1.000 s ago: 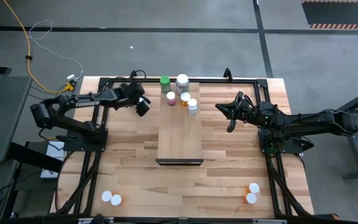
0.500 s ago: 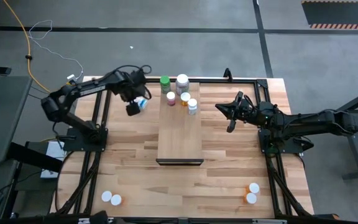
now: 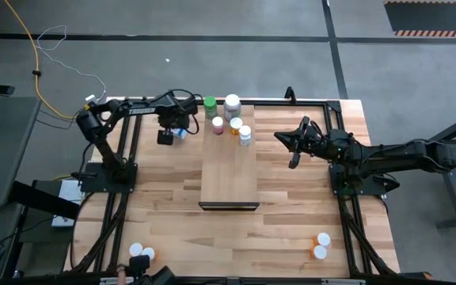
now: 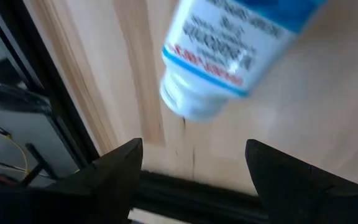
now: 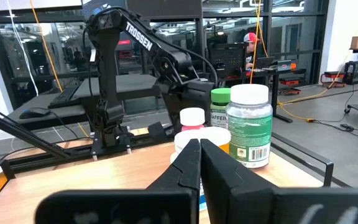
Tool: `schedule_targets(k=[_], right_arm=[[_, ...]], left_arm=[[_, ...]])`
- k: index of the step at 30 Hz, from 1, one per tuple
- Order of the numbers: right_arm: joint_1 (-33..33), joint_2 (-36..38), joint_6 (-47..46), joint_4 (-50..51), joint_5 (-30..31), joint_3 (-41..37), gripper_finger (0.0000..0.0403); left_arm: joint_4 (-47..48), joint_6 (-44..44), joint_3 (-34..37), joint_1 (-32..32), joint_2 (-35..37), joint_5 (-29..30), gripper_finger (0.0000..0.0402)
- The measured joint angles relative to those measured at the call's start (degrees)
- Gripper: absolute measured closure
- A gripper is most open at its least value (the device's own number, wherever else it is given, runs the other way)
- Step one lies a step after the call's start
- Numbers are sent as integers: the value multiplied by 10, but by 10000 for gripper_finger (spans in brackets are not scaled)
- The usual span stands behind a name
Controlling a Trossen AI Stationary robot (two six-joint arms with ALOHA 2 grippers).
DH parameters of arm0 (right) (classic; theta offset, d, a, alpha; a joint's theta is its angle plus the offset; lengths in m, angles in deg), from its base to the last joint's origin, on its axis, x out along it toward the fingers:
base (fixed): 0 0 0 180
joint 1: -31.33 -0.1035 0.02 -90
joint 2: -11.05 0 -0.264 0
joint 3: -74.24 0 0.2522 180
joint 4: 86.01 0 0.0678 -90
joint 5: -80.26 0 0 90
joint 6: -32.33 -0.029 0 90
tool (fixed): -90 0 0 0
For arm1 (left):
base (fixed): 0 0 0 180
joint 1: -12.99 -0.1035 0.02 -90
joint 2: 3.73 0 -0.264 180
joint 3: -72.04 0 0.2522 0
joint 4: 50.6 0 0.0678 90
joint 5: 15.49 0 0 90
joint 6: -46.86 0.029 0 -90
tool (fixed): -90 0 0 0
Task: Pick and place medicine bottles onto shelf by color
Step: Put the pill bottle on the shelf
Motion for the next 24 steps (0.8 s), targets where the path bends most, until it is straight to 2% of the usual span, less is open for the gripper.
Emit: schedule_targets(k=[10, 14, 18, 24], right_arm=[[0, 0, 0, 2, 0, 0, 403], [0, 0, 0, 2, 0, 0, 403], [0, 0, 0, 4, 0, 0, 403], [0, 0, 0, 4, 0, 0, 403]], left_arm=[[-50, 34, 0, 3, -10, -12, 126], [-67, 90, 12, 1, -10, -29, 126], [-81, 142, 32, 1, -10, -10, 126], [-132, 159, 55, 1, -10, -10, 126]])
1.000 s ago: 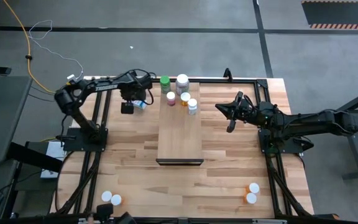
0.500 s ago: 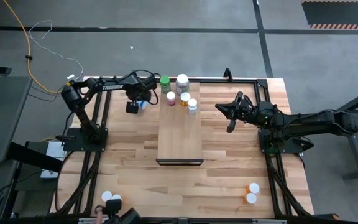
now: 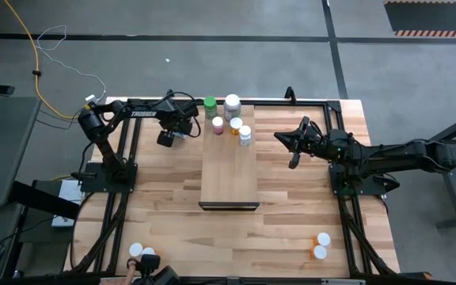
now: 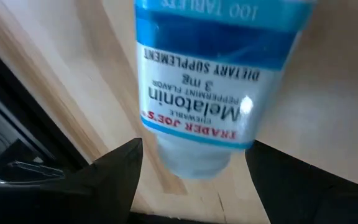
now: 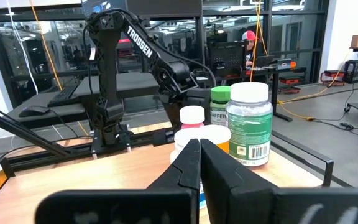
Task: Pick and place medicine bottles onto shelf by color
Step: Put the pill bottle on the shelf
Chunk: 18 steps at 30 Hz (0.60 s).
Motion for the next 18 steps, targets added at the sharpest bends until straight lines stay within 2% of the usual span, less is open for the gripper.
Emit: schedule_targets(k=[11, 18], right_arm=[[0, 0, 0, 0, 0, 0, 403], [0, 0, 0, 0, 0, 0, 403]], left_arm=[[-16, 0, 1, 0, 0, -2, 128], [-16, 0, 1, 0, 0, -2, 171]])
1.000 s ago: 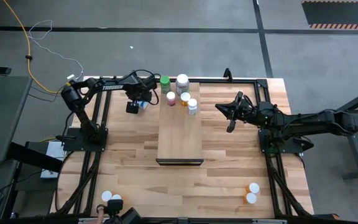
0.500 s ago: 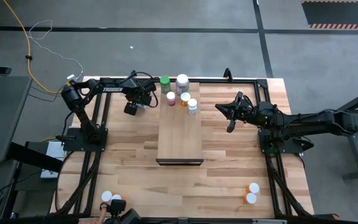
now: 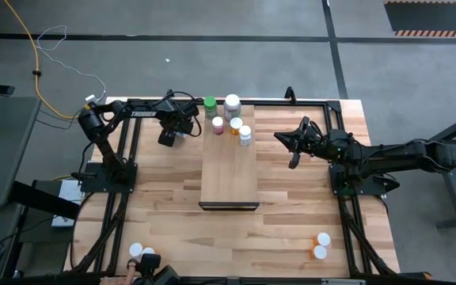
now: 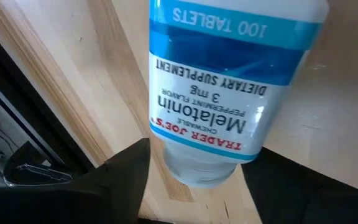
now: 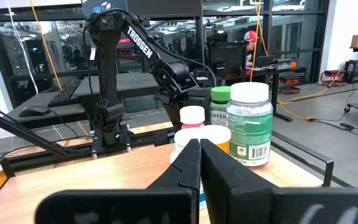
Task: Pick and place medicine bottles onto shelf by color
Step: Put the pill bottle on the shelf
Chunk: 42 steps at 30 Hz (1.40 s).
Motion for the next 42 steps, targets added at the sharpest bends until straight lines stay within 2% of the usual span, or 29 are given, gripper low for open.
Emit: schedule_targets(k=[7, 12, 15, 22, 28, 32, 35, 42], right_arm=[[0, 0, 0, 0, 0, 0, 403], [0, 0, 0, 0, 0, 0, 403], [0, 0, 0, 0, 0, 0, 403], [0, 0, 0, 0, 0, 0, 403], [0, 0, -5, 0, 0, 0, 403], [0, 0, -5, 0, 0, 0, 403], [0, 0, -6, 0, 0, 0, 403], [0, 0, -6, 0, 0, 0, 403]], left_arm=[[0, -3, 0, 0, 0, 9, 235], [3, -32, 0, 6, 0, 76, 258], [25, -46, -3, 8, 7, 97, 264], [89, -109, -33, 13, 55, 97, 293], [90, -101, -35, 13, 113, 83, 316], [90, -101, -35, 7, 118, 50, 308], [75, -101, -35, 4, 103, 48, 285], [43, -97, -35, 4, 67, 49, 180]])
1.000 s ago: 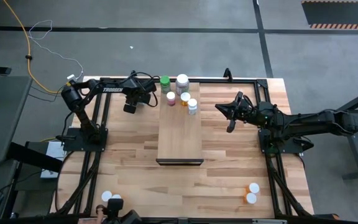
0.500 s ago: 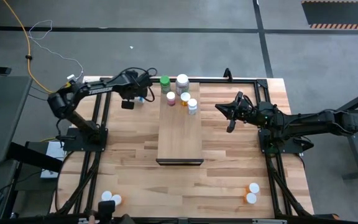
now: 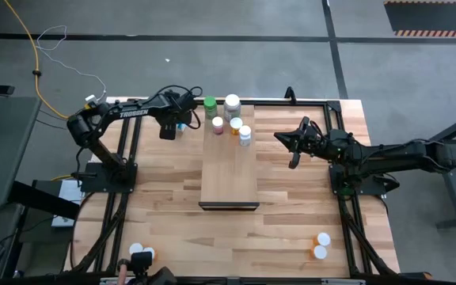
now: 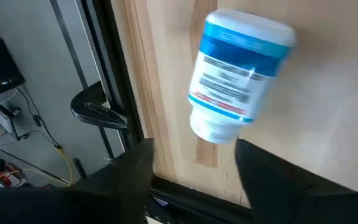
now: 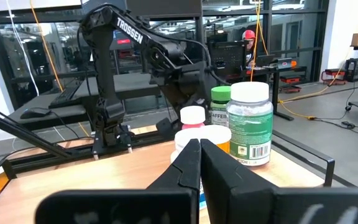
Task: Pick and place medicine bottles onto shelf by color
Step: Put the pill bottle on the shelf
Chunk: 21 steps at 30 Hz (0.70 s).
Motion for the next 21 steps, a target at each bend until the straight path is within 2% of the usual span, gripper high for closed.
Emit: schedule_targets(k=[5, 9, 15, 21], right_arm=[[0, 0, 1, 0, 0, 0, 403], [0, 0, 0, 0, 0, 0, 403], [0, 0, 0, 3, 0, 0, 403], [0, 0, 1, 9, 0, 0, 403]], left_arm=[[2, 9, 0, 0, -21, -1, 117], [-2, 31, 0, 0, -40, -14, 90], [-47, 91, 27, -8, -52, 11, 79], [-77, 102, 35, -16, -52, 33, 79]])
